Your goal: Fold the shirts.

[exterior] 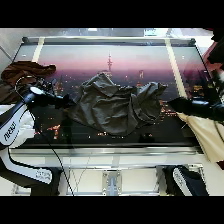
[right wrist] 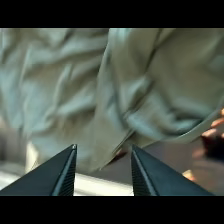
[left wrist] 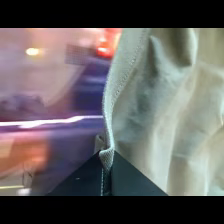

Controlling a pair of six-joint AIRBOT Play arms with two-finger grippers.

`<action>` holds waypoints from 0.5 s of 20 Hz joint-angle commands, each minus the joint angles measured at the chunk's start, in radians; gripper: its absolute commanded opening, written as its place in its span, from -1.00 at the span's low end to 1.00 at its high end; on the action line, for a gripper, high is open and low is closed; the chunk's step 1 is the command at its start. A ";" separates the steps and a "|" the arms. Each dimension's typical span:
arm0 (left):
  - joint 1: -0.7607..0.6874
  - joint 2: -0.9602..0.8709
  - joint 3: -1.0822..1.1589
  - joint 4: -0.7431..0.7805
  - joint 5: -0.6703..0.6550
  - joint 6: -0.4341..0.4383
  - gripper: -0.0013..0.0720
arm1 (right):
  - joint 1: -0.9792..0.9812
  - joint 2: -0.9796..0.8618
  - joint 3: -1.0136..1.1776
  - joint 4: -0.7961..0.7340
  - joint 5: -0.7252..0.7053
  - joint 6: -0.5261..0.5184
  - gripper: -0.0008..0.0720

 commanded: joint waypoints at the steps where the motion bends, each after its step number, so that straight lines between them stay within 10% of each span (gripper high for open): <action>1: 0.000 0.000 0.010 -0.003 -0.051 0.001 -0.93 | 0.252 -0.016 -0.235 0.010 -0.297 0.064 0.11; 10: 0.000 0.000 0.010 -0.003 -0.069 0.026 -0.93 | 0.501 -0.174 -0.384 -0.081 -0.570 0.348 0.10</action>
